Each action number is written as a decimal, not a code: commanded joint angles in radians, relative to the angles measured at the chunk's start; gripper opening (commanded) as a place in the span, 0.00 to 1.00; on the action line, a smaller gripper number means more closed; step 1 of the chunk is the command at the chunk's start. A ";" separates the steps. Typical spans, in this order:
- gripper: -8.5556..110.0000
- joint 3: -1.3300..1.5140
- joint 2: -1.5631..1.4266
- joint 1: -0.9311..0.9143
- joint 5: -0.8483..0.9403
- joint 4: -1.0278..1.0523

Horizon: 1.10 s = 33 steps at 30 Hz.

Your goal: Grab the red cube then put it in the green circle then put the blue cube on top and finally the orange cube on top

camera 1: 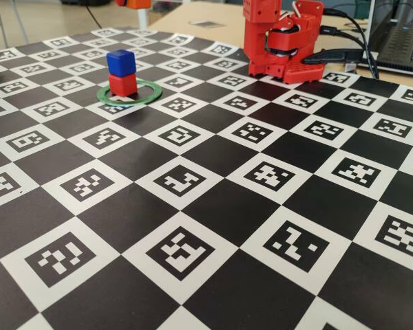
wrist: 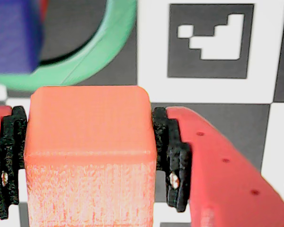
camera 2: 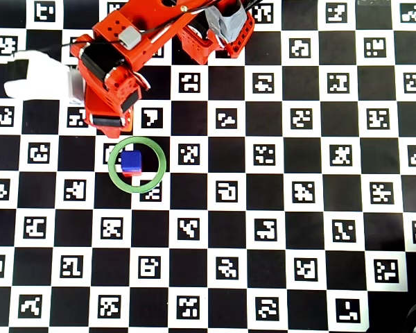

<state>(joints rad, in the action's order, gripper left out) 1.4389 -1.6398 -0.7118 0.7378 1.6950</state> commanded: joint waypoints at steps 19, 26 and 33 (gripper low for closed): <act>0.16 -0.135 0.152 0.110 -0.040 -0.103; 0.16 -0.126 0.195 0.089 -0.040 -0.150; 0.16 -0.100 0.206 0.084 -0.060 -0.179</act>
<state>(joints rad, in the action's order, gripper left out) 1.3790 -1.4128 -0.6197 0.6872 1.5278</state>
